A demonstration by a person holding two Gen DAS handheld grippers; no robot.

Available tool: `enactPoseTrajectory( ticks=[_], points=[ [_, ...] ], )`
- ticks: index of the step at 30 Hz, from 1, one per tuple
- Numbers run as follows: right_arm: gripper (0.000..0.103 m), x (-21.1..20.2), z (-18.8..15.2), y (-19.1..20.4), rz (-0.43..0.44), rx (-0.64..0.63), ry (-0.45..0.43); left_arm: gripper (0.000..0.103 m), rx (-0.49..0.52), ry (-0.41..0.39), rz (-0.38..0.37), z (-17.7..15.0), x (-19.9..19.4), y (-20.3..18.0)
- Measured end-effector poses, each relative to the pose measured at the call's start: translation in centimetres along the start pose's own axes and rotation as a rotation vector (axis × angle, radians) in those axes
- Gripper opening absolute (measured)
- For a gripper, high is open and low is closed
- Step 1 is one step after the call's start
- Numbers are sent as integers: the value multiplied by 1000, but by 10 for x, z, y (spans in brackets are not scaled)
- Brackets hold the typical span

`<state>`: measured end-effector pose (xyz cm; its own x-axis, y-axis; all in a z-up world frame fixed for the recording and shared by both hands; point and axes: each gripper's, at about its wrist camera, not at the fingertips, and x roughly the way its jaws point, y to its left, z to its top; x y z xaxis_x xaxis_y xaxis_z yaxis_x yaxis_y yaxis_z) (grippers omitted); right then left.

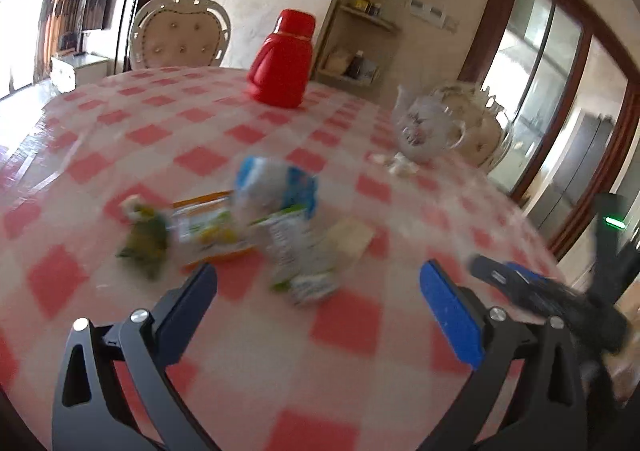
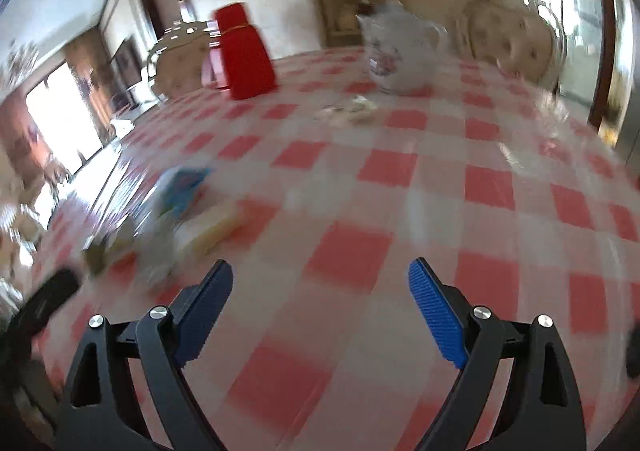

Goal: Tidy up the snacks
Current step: 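Return both open grippers over the table, then grasp the clear pastry bag with the right gripper while the left grasps the small white-blue packet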

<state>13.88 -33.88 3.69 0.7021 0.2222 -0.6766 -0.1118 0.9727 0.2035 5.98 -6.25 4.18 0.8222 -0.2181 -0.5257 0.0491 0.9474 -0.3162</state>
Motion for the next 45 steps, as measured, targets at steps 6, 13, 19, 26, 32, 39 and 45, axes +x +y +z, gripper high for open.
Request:
enactPoseTrajectory(
  ticks=[6,13,19,26,32,39,45],
  points=[
    [87,102,74,-45,-32,216,76,101,-2,-85,-52,1,-11,14],
    [92,182,135,-8,-83,350,72,101,-274,-151,-15,10,-25,68],
    [91,233,175,9,-261,381,61,101,-392,-148,-13,8,-32,91],
    [42,238,167,32,-375,144,109,101,-379,-107,-6,8,-23,89],
    [40,134,90,27,-100,79,51,101,-368,-122,20,11,-24,90],
    [40,12,-12,56,40,37,-31,101,-380,-18,58,14,-6,104],
    [41,-19,-48,56,71,85,-37,101,-144,161,2,7,24,58]
  ],
)
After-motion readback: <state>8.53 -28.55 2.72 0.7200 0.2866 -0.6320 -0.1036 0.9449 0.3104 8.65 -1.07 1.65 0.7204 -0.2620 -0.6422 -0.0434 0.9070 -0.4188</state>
